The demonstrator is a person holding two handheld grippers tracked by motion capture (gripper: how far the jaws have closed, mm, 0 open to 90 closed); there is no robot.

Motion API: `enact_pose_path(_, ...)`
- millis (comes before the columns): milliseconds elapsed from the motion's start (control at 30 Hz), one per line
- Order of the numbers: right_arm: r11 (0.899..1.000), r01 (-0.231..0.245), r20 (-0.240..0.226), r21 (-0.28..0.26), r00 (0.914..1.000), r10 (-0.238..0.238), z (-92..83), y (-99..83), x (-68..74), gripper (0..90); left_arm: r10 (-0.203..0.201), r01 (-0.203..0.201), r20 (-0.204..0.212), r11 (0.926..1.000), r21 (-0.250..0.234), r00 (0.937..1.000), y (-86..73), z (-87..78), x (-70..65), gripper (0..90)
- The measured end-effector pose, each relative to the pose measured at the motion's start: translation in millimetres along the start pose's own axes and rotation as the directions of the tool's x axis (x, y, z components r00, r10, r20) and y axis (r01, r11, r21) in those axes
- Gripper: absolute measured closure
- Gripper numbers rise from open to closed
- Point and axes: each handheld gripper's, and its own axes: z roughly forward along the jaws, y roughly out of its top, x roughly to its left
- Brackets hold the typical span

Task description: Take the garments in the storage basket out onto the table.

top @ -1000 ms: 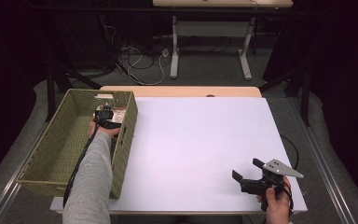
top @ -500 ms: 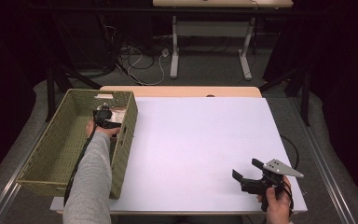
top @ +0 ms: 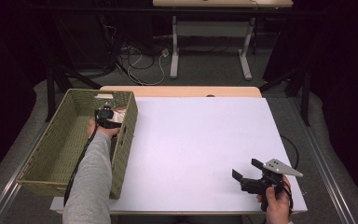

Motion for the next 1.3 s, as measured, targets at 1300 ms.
enact_pose_path(1300,1.000,-0.011,-0.005,-0.010,0.9999,0.011,0.0,-0.1,-2.2,5.6,-0.099,0.099,0.019,0.9951,0.002,0.9949,17.4,-43.6,9.6,72.3)
